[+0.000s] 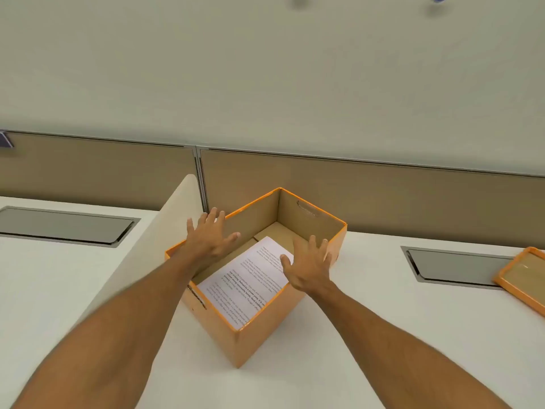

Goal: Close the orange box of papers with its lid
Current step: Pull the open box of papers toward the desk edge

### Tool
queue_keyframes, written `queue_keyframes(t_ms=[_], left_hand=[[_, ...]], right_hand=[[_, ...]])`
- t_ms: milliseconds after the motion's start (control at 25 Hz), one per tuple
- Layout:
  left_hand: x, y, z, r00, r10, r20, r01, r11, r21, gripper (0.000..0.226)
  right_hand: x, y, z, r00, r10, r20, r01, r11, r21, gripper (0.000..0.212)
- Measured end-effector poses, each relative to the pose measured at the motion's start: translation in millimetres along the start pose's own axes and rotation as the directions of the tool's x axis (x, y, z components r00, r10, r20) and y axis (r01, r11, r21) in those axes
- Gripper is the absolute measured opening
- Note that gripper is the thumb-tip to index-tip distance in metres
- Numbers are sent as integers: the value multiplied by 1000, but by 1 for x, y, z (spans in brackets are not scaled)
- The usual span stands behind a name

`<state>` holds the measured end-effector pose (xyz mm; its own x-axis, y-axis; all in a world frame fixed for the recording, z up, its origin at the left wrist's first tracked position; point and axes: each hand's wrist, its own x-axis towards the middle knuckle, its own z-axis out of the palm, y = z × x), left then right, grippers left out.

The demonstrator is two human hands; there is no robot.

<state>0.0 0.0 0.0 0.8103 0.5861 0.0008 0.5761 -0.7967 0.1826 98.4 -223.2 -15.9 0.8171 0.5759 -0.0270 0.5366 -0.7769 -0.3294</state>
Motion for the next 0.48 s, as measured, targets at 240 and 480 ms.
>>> queue_keyframes(t_ms=[240,480], left_hand=[[8,5,10,997,-43,65,44,999,-12,86],[-8,21,6,1000,-2,-6,2,999,43,52]], right_hand=[[14,10,9,998,-30,55,35,995,-96,61],[22,40,-11,981,-90,169,114,983,-142,67]])
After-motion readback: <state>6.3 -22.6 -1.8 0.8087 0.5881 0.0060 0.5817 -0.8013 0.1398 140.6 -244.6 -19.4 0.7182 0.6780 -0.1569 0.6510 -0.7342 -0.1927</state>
